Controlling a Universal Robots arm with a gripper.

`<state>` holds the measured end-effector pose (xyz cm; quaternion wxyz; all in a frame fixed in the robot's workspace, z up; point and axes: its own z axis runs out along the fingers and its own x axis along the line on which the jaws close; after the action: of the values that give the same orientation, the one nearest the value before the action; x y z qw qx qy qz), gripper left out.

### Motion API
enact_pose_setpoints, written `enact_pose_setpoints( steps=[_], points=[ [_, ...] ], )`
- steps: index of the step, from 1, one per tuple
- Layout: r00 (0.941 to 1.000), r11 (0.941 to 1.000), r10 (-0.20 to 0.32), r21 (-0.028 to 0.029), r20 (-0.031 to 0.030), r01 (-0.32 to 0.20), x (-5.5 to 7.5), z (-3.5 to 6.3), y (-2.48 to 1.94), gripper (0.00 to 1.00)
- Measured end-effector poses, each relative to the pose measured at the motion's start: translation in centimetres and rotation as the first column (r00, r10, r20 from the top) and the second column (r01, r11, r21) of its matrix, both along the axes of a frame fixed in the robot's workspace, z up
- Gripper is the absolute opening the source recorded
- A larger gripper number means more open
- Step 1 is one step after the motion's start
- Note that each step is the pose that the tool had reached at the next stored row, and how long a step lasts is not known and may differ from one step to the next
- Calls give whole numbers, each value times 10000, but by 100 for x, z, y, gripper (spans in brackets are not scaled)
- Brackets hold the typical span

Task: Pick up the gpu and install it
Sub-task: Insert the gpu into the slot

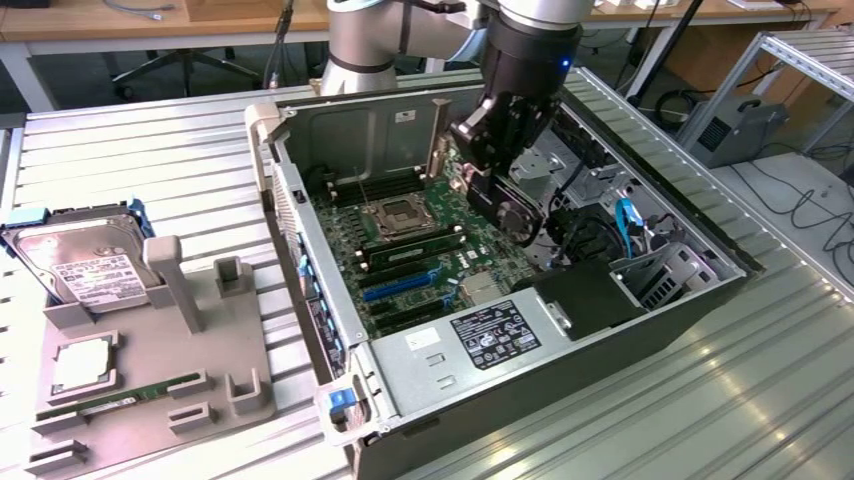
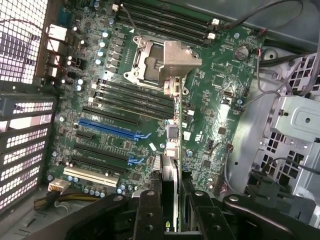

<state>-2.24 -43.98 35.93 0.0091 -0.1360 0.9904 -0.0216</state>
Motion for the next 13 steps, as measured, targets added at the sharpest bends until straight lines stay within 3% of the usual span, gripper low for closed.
enact_pose_setpoints(
  steps=[13],
  points=[
    [9964, 9964, 844, 0, 0, -844, 0, -1, 0, 26]
  ],
)
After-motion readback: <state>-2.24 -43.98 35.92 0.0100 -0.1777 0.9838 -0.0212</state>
